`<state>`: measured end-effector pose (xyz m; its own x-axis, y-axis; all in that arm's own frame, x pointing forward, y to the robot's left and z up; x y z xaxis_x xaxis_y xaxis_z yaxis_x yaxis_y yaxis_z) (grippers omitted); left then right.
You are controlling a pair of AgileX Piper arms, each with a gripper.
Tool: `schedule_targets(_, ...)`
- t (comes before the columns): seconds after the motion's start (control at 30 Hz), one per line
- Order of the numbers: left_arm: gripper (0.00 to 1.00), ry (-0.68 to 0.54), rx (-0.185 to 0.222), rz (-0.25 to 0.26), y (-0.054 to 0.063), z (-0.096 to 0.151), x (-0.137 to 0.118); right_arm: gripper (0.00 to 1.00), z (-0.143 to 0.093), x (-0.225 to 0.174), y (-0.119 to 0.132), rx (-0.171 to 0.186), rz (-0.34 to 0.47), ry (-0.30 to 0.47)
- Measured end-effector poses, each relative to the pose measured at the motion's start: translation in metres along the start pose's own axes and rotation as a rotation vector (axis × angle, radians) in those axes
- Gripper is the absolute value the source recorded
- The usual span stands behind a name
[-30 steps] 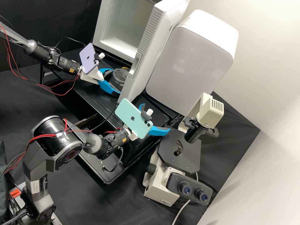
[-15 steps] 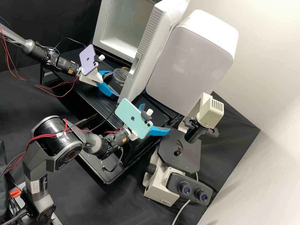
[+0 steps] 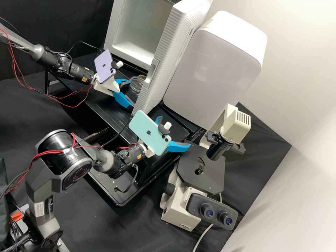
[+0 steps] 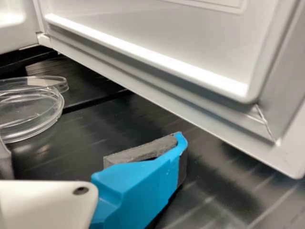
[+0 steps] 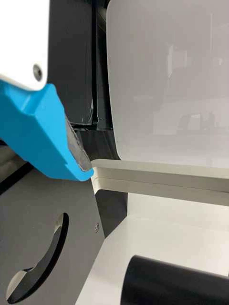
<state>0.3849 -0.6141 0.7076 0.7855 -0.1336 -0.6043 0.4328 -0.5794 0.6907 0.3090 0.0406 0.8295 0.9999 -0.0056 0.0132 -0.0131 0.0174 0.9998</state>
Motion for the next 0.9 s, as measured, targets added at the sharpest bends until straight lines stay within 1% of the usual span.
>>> schedule_targets(0.07, 1.00, 0.004, 0.000, 0.002, 0.002, 0.000, 0.003, 1.00, 0.000, 0.000, 0.000, 0.000, 0.000, 0.000)
schedule_targets(0.13, 1.00, 0.007, -0.011, 0.003, 0.004, 0.000, 0.006, 1.00, 0.000, 0.000, 0.000, 0.000, 0.000, 0.000)
schedule_targets(0.33, 1.00, 0.021, -0.015, 0.013, 0.008, -0.006, 0.009, 1.00, 0.000, 0.000, 0.000, 0.000, 0.000, 0.000)
schedule_targets(0.53, 1.00, 0.052, -0.063, 0.027, 0.013, -0.014, 0.009, 1.00, 0.000, 0.000, 0.000, 0.000, 0.000, 0.000)
schedule_targets(0.67, 1.00, 0.060, -0.074, 0.031, 0.014, -0.015, 0.009, 1.00, 0.000, 0.000, 0.000, 0.000, 0.000, 0.000)
schedule_targets(0.73, 1.00, 0.064, -0.068, 0.031, 0.014, -0.016, 0.009, 1.00, 0.000, 0.000, 0.000, 0.000, 0.000, 0.000)
schedule_targets(0.9, 1.00, 0.071, -0.079, 0.033, 0.016, -0.016, 0.010, 1.00, 0.000, 0.000, 0.000, 0.000, 0.000, 0.000)
